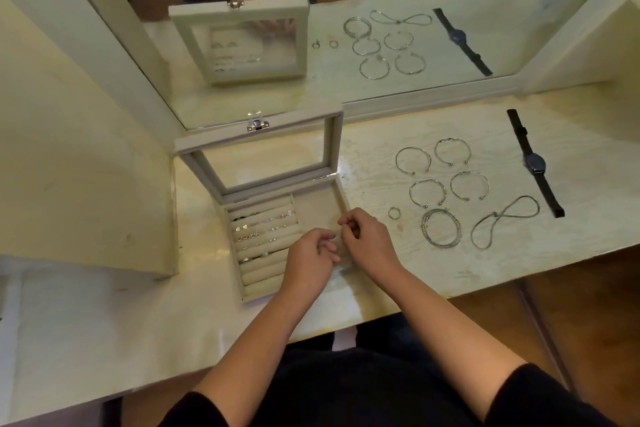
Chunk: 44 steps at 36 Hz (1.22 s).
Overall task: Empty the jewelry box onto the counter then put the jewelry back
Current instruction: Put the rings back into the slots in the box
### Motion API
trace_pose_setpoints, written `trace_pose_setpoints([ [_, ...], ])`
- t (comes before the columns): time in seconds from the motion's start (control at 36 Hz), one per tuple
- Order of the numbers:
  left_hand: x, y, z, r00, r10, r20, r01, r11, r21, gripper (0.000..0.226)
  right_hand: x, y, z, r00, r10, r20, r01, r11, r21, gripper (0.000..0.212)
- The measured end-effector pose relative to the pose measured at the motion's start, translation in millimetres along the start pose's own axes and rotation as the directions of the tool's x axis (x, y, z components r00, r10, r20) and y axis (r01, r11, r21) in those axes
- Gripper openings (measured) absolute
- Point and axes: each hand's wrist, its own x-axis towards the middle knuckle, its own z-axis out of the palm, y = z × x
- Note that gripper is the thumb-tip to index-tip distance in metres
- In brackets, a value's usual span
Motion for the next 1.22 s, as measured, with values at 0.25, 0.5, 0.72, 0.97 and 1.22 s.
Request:
trace_pose_setpoints([
  [0.25,2,10,24,1.000,0.030,-0.004,-0.030,0.999,-0.031,0.030,1,24,-26,0.997,0.062,-0.033,-0.063,0.998,-0.007,0.015],
  [0.5,7,19,48,0.999,-0.051,0.016,0.052,0.995,-0.080,0.030,6,48,-49,0.989,0.124,-0.080,-0.129,0.990,-0.062,0.014],
  [0.72,12,25,61,0.996,-0.085,-0.007,0.085,0.996,-0.035,0.027,17,59,-64,0.987,0.160,-0.022,-0.162,0.978,-0.134,0.025],
  [0.97,16,29,66,0.994,-0.112,-0.021,0.112,0.994,-0.008,0.031,26,56,-71,0.988,0.145,0.057,-0.128,0.965,-0.227,0.032],
  [1.22,18,29,66,0.994,-0.110,-0.017,0.110,0.994,0.016,0.026,31,55,-73,0.994,0.088,0.068,-0.063,0.949,-0.308,0.022],
])
